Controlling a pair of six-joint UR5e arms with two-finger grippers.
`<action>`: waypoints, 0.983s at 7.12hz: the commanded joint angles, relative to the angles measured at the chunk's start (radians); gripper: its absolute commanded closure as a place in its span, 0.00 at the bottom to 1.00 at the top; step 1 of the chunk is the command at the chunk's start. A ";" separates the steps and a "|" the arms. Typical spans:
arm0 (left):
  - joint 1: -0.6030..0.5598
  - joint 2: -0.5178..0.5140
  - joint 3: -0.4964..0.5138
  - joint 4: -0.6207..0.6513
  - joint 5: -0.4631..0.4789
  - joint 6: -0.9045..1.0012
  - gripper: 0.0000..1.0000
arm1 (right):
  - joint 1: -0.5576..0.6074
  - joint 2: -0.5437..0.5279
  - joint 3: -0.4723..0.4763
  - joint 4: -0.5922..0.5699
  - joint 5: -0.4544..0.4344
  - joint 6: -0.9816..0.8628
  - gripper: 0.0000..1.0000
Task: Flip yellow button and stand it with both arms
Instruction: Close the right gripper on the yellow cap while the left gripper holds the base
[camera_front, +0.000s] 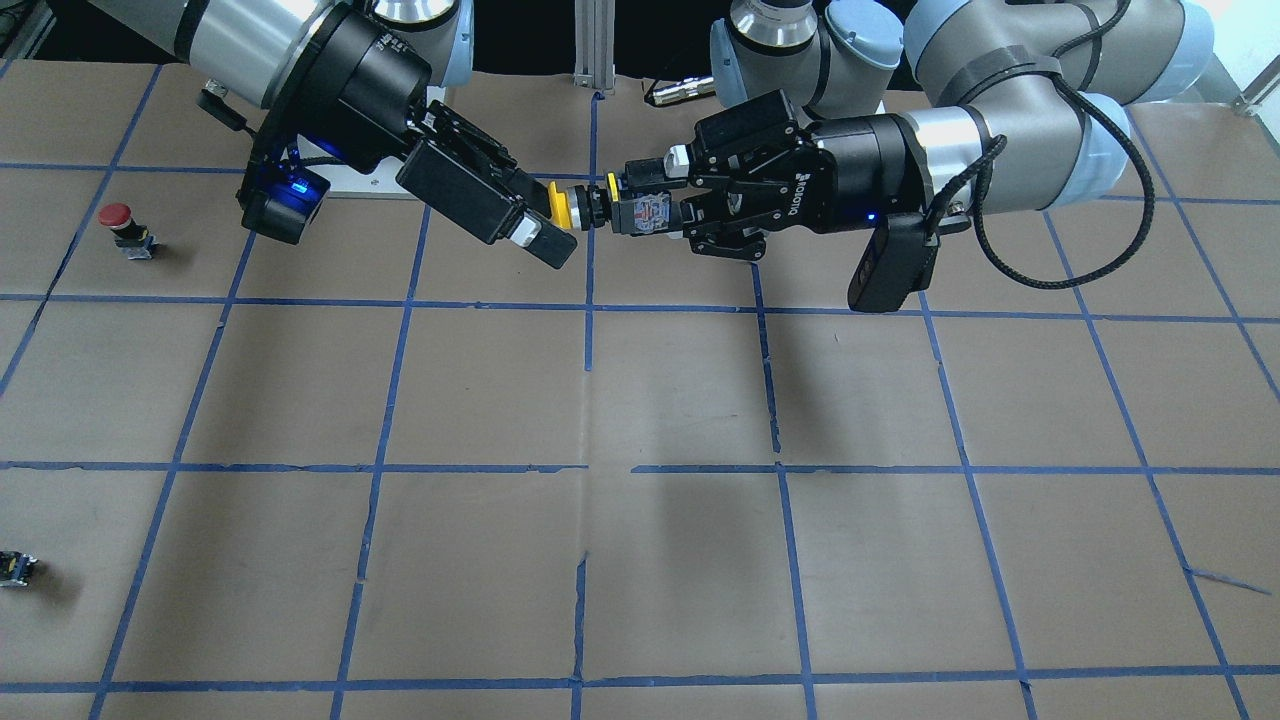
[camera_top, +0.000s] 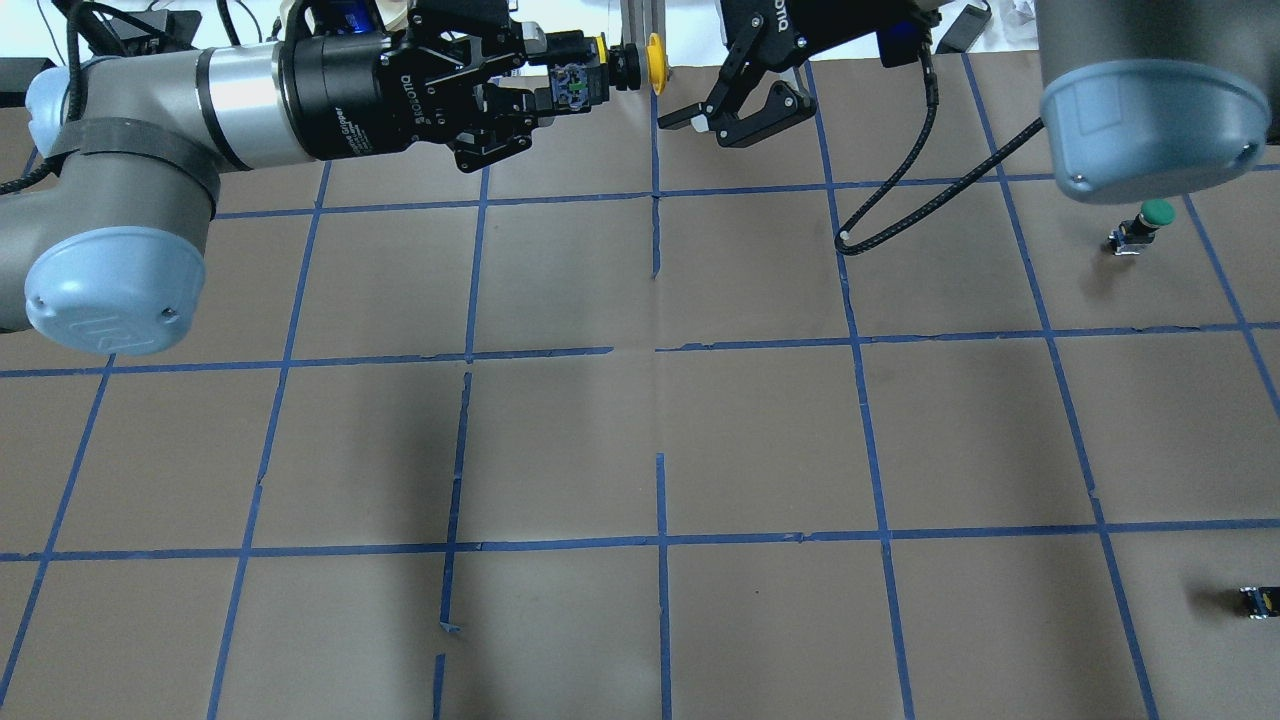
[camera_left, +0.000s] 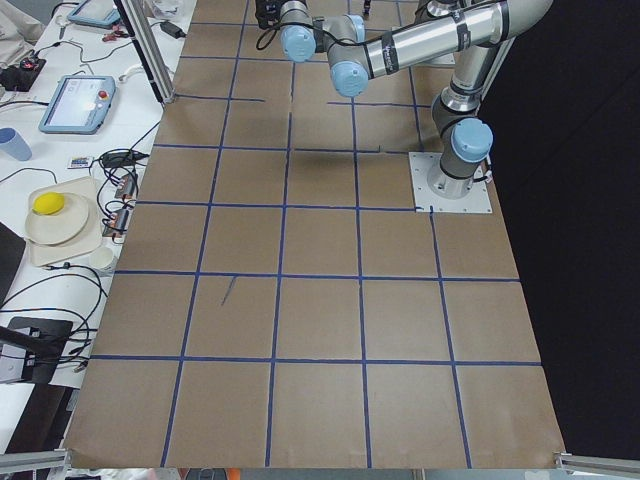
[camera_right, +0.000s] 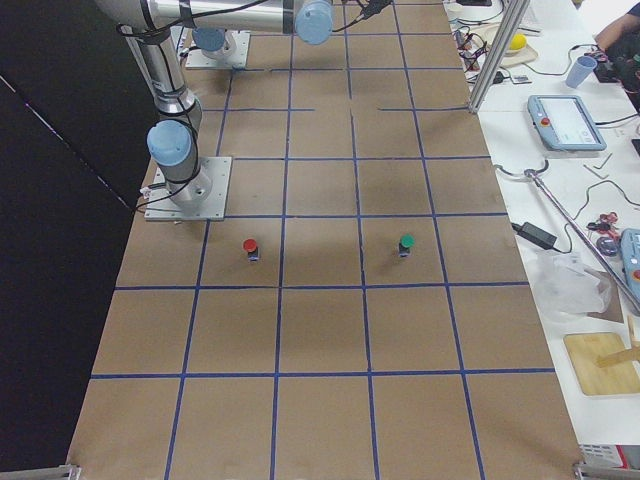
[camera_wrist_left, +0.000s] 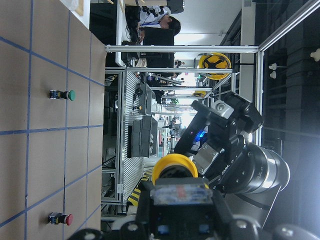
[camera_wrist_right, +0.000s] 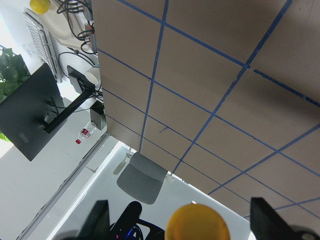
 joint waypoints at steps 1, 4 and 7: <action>0.000 0.000 0.000 0.001 0.000 0.002 0.96 | 0.002 -0.003 0.000 0.000 0.003 0.002 0.06; 0.000 -0.002 -0.001 0.001 0.000 0.003 0.96 | 0.002 -0.001 0.000 0.003 0.005 -0.001 0.53; 0.000 -0.005 0.000 0.001 -0.003 -0.007 0.95 | 0.002 0.002 0.000 0.006 0.032 0.001 0.76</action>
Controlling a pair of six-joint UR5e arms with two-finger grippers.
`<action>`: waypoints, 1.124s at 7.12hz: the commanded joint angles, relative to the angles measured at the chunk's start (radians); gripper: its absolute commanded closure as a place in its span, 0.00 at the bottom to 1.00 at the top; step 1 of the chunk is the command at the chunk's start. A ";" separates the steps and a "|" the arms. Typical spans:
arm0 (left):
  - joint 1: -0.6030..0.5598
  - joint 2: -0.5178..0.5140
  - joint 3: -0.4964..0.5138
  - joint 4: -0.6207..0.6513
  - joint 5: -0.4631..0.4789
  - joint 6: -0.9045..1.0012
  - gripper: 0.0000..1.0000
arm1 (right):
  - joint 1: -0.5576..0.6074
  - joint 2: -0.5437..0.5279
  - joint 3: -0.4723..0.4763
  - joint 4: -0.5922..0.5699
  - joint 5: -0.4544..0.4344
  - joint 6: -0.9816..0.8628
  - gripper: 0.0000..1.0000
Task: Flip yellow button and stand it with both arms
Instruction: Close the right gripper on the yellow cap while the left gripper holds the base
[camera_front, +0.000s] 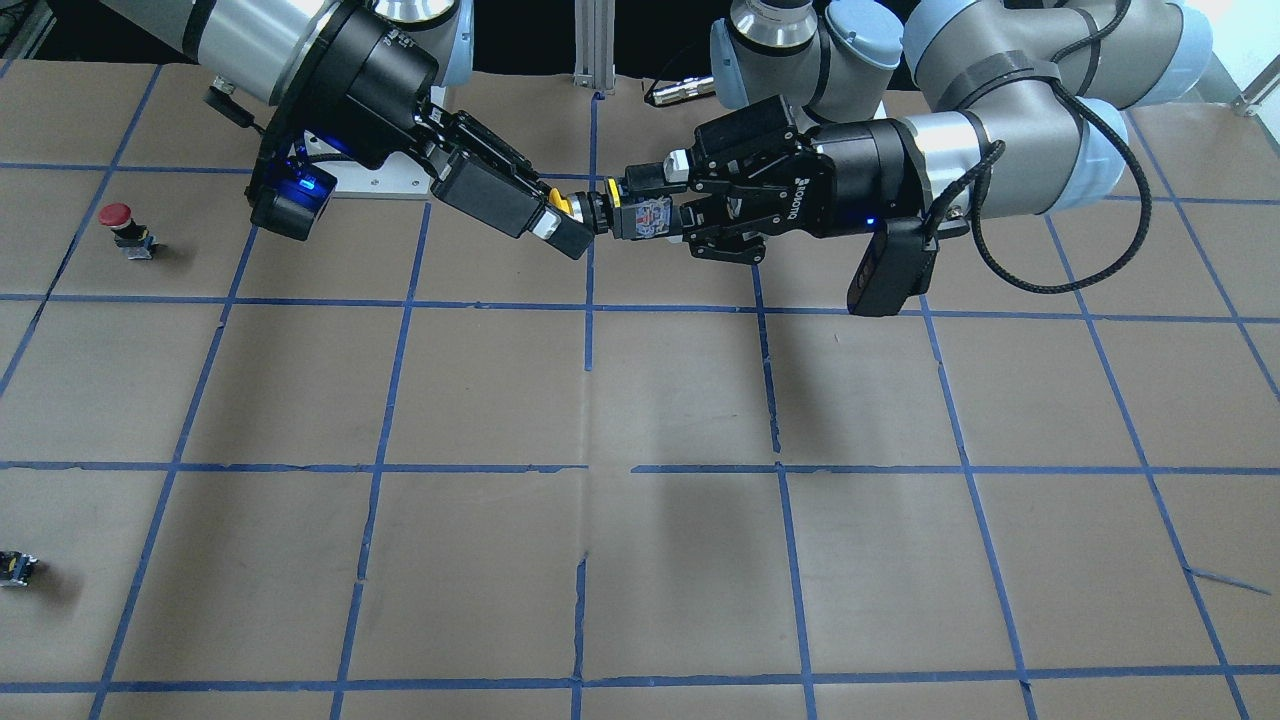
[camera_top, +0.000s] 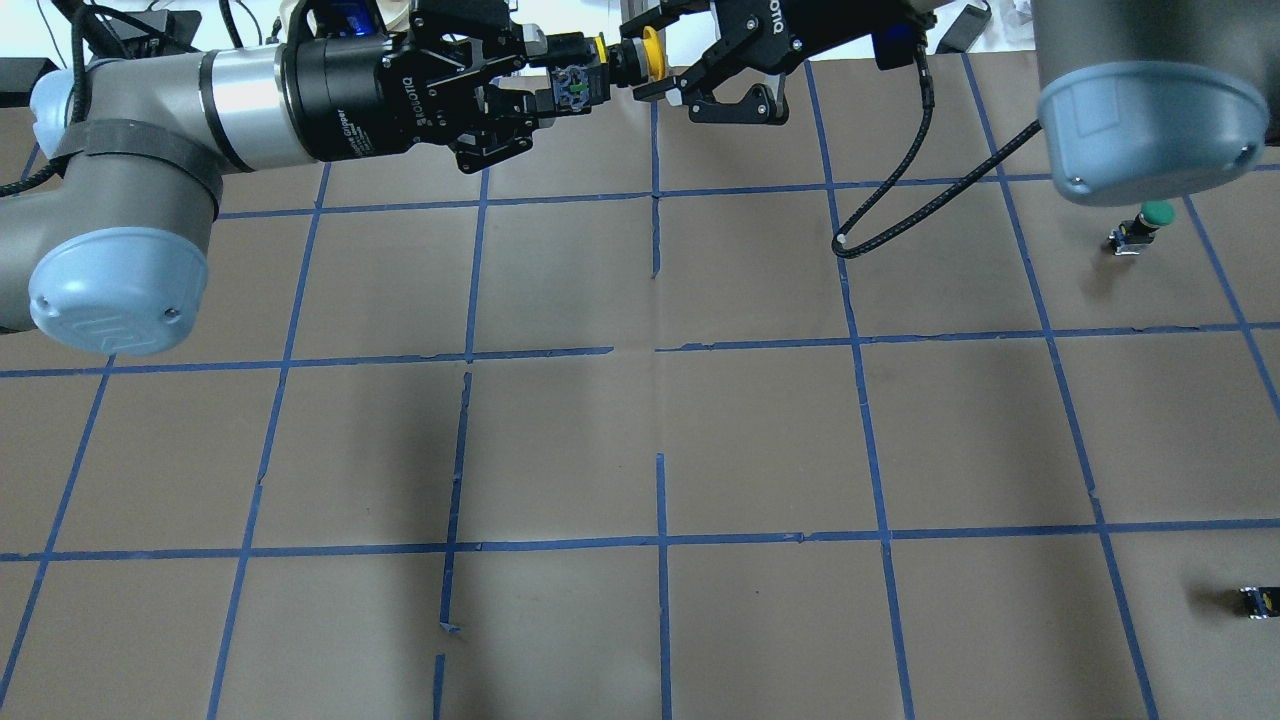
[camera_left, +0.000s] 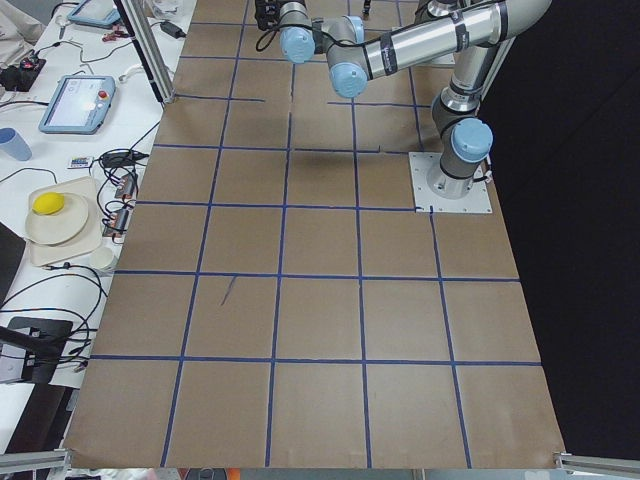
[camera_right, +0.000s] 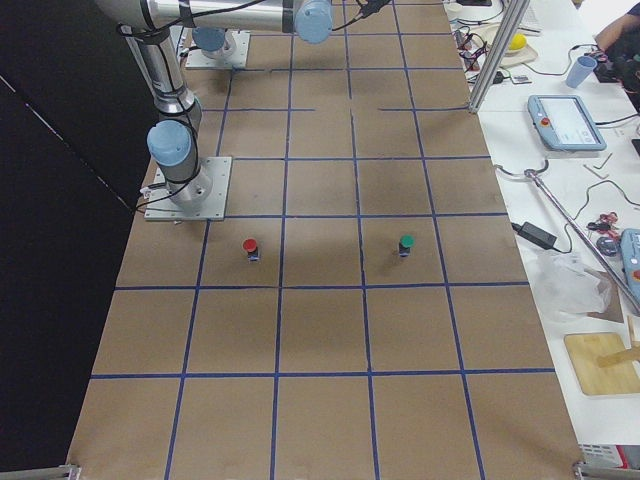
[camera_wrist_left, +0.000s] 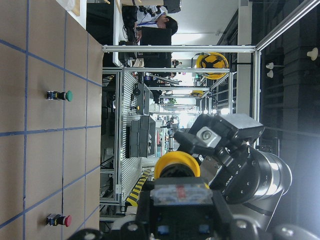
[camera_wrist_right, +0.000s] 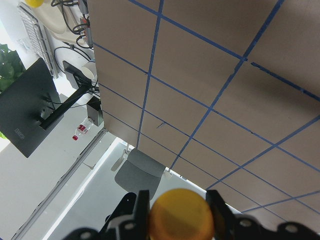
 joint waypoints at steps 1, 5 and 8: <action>0.001 -0.001 0.000 0.000 -0.002 -0.027 0.14 | -0.002 0.000 0.001 0.002 0.031 0.001 0.76; 0.001 -0.001 0.006 0.000 0.001 -0.050 0.00 | -0.032 0.008 -0.003 -0.005 0.021 -0.013 0.78; 0.006 -0.017 0.029 0.002 0.194 -0.049 0.00 | -0.149 0.003 0.003 0.020 -0.074 -0.248 0.84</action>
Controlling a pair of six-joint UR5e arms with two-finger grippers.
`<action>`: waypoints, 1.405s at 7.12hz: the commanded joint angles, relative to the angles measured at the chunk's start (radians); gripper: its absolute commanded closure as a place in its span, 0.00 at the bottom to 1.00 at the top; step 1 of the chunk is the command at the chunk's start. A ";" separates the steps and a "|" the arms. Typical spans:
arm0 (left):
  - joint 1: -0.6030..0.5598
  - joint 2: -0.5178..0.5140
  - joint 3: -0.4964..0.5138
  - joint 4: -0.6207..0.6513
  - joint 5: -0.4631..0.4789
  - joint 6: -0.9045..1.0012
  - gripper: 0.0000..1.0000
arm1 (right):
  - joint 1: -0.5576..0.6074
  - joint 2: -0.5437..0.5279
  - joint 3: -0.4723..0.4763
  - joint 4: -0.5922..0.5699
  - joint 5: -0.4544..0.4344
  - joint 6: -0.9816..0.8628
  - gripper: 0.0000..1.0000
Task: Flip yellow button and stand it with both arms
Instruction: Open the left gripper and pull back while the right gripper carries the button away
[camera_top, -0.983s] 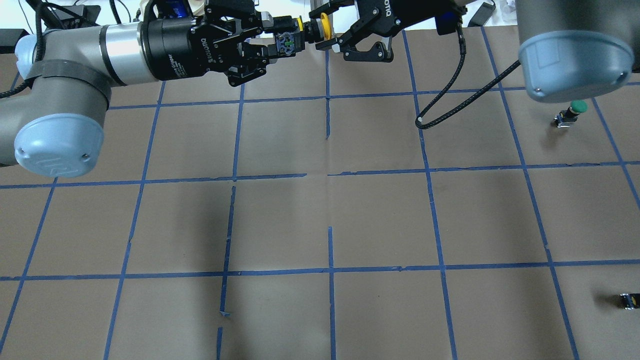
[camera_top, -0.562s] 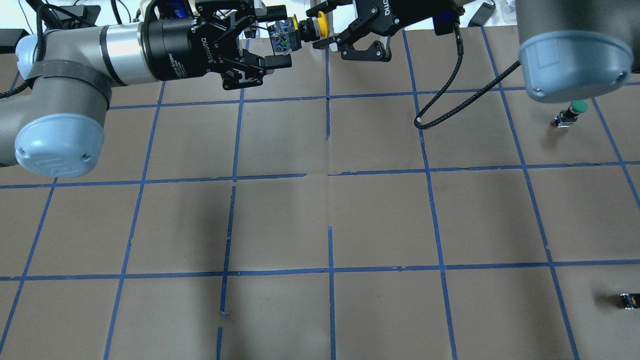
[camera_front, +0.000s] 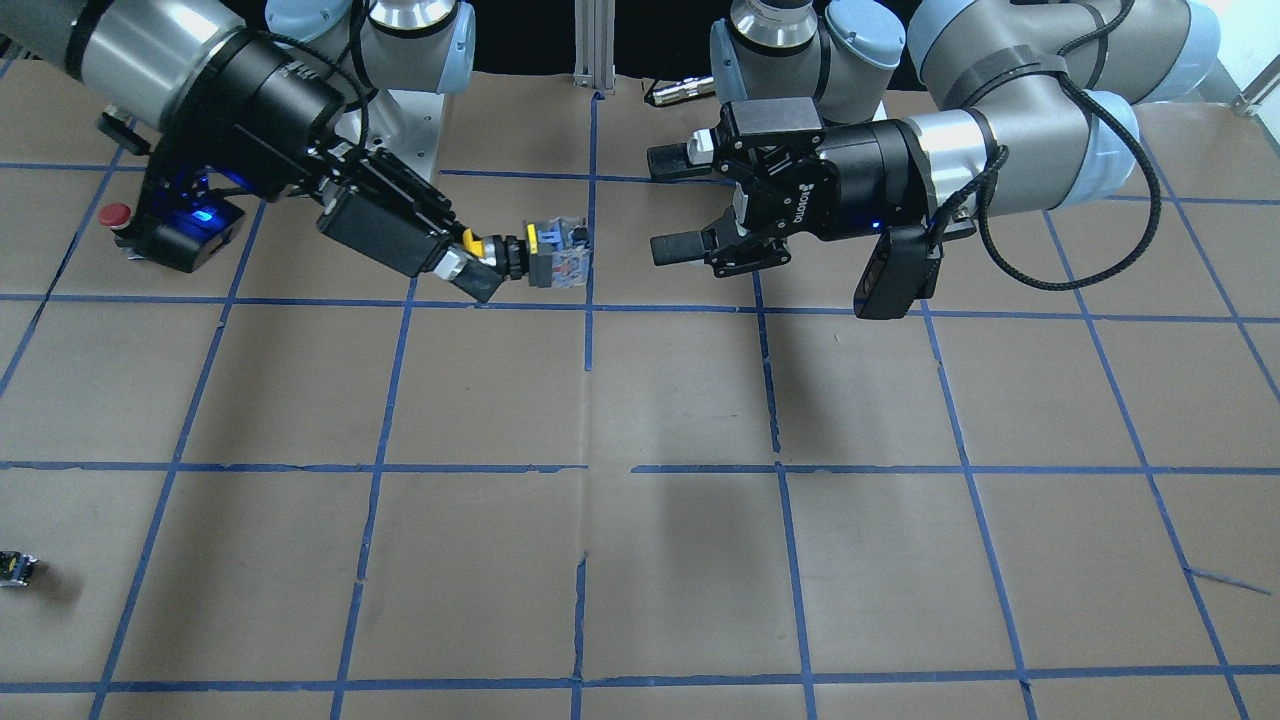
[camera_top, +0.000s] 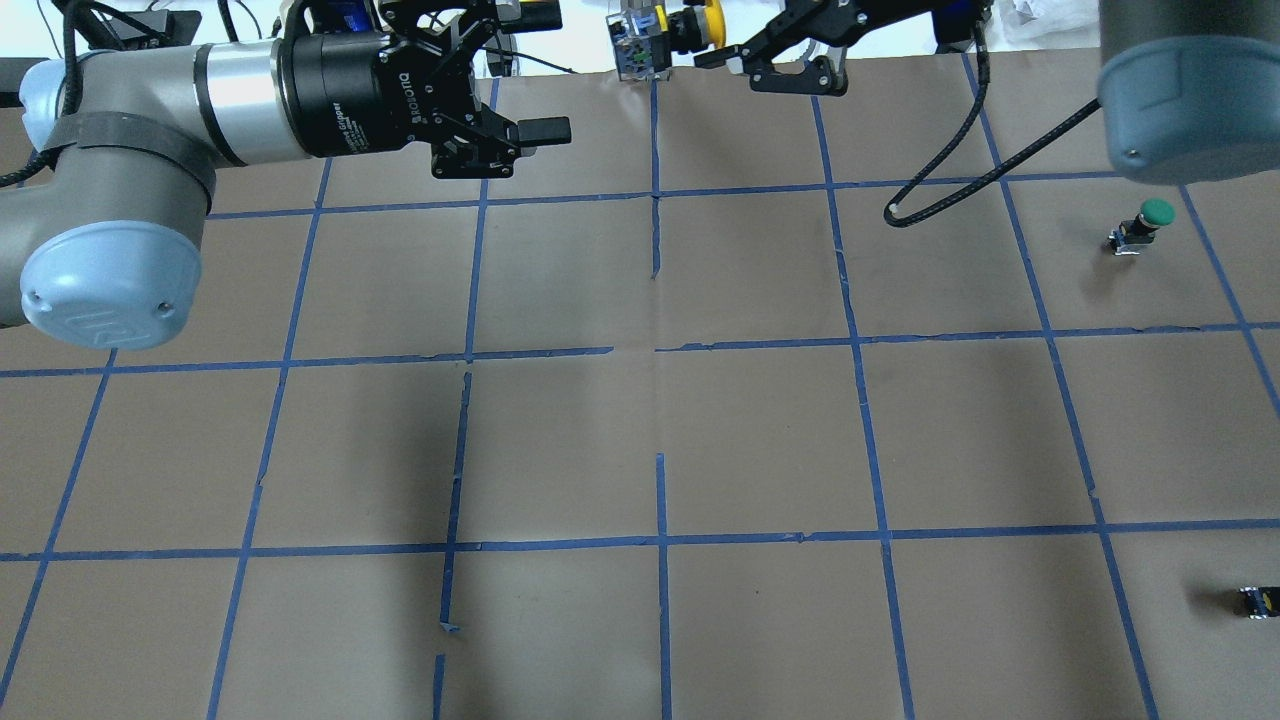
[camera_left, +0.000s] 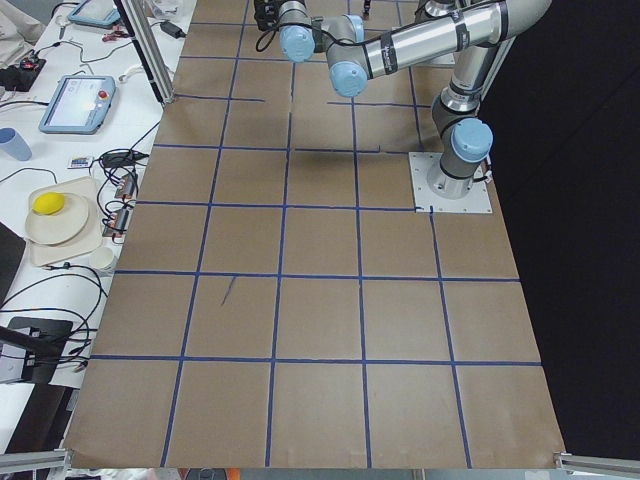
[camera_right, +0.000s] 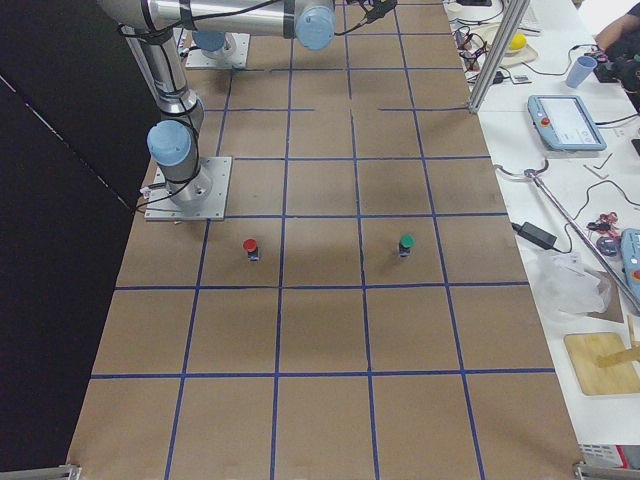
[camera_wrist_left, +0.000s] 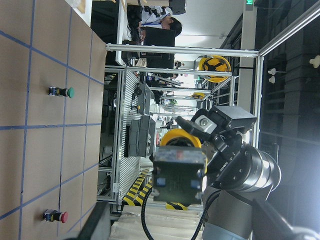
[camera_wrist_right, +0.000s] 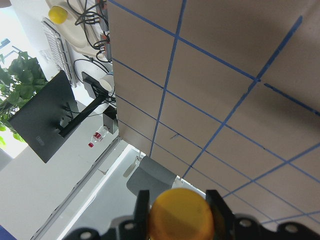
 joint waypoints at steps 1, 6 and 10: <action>0.000 -0.026 0.054 -0.003 0.224 -0.001 0.00 | -0.038 -0.003 0.003 0.065 -0.183 -0.224 0.84; -0.116 -0.038 0.172 -0.043 1.117 -0.009 0.00 | -0.079 0.001 0.044 0.310 -0.817 -0.808 0.91; -0.095 -0.008 0.281 -0.240 1.386 0.038 0.00 | -0.258 0.001 0.176 0.205 -1.072 -0.798 0.92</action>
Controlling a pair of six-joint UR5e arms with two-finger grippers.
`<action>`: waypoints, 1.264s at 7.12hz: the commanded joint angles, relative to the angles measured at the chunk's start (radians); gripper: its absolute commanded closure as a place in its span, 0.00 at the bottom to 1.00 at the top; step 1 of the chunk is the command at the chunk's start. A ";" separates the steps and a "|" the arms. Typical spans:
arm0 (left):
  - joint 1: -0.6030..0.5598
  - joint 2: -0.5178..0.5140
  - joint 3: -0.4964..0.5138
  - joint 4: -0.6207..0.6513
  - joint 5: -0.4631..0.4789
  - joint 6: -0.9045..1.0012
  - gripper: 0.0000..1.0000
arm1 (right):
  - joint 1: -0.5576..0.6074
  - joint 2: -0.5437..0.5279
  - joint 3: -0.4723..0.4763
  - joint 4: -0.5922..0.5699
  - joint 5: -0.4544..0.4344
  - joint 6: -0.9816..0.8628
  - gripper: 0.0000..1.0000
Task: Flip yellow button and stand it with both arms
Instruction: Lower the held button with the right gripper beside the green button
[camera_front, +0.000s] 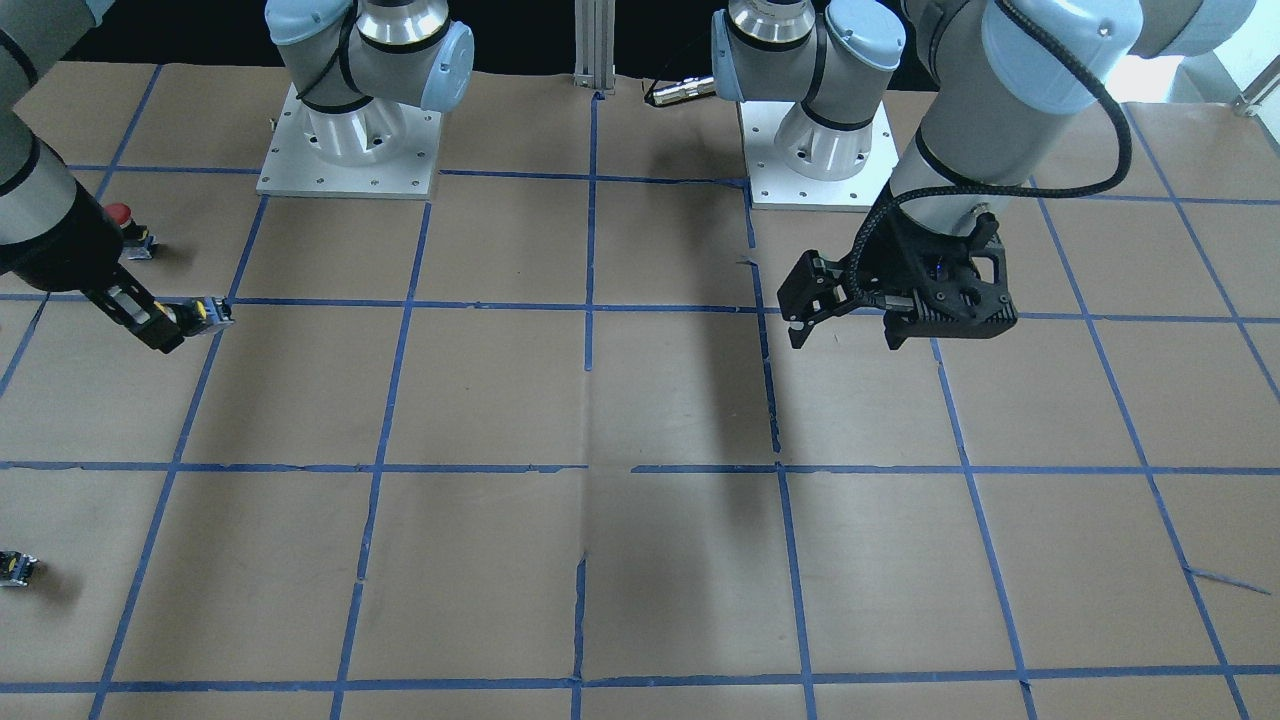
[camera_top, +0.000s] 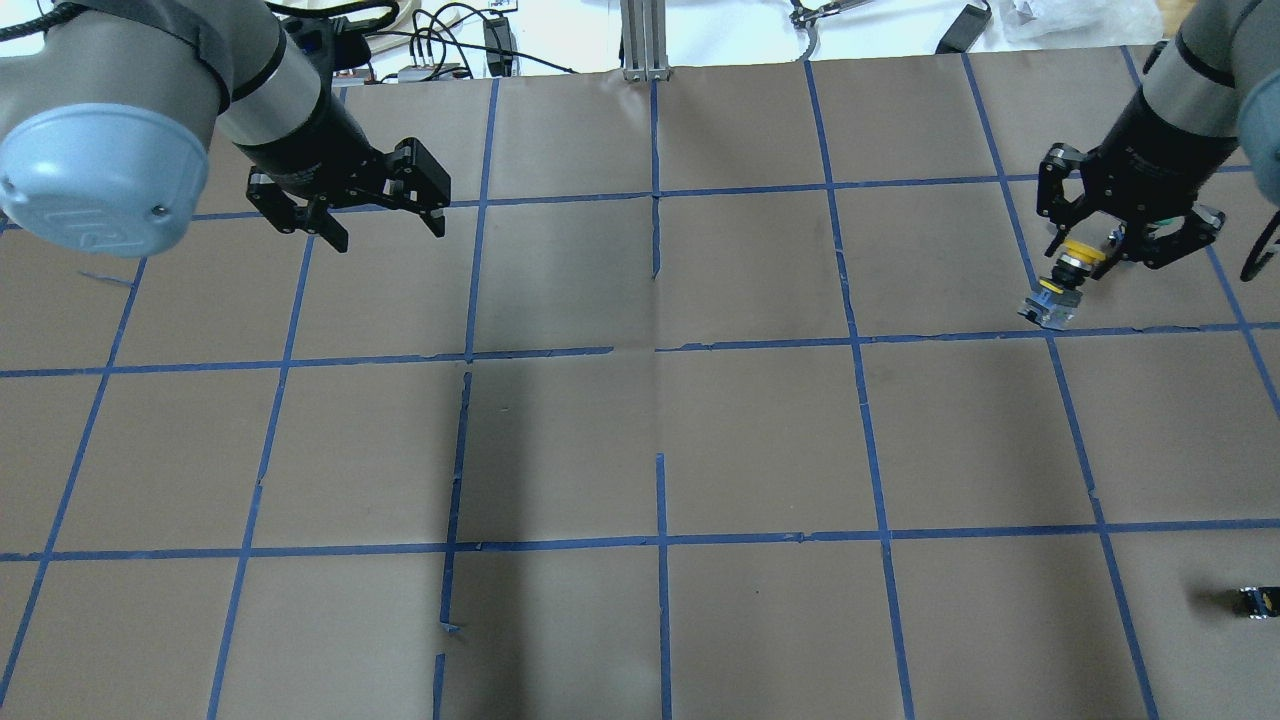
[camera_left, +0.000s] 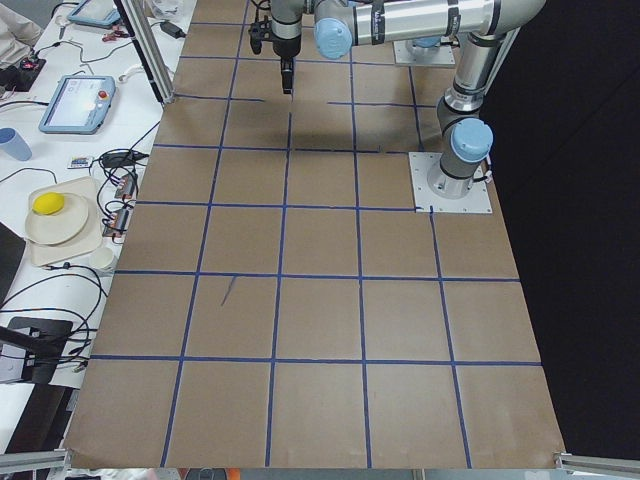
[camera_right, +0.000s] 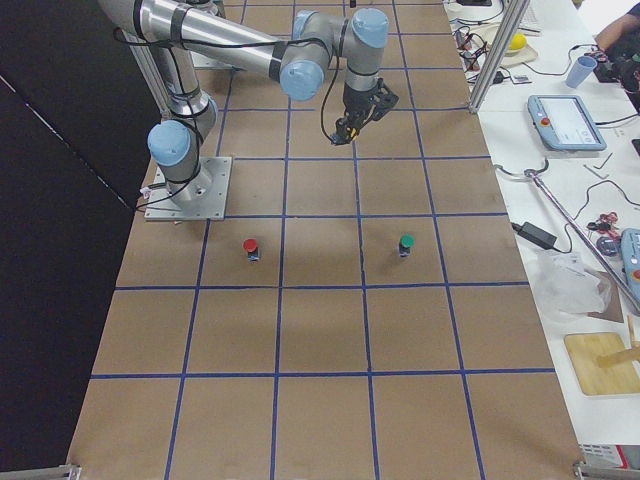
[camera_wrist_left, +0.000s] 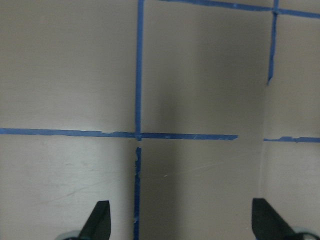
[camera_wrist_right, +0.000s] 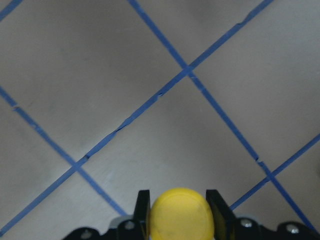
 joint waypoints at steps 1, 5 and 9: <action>0.010 -0.010 0.117 -0.153 0.027 0.013 0.00 | -0.034 0.008 0.100 -0.175 -0.191 0.021 0.92; 0.005 0.009 0.102 -0.227 0.102 0.062 0.00 | -0.079 0.081 0.283 -0.536 -0.366 0.050 0.92; 0.004 0.012 0.110 -0.207 0.053 0.068 0.00 | -0.160 0.186 0.355 -0.853 -0.370 0.042 0.91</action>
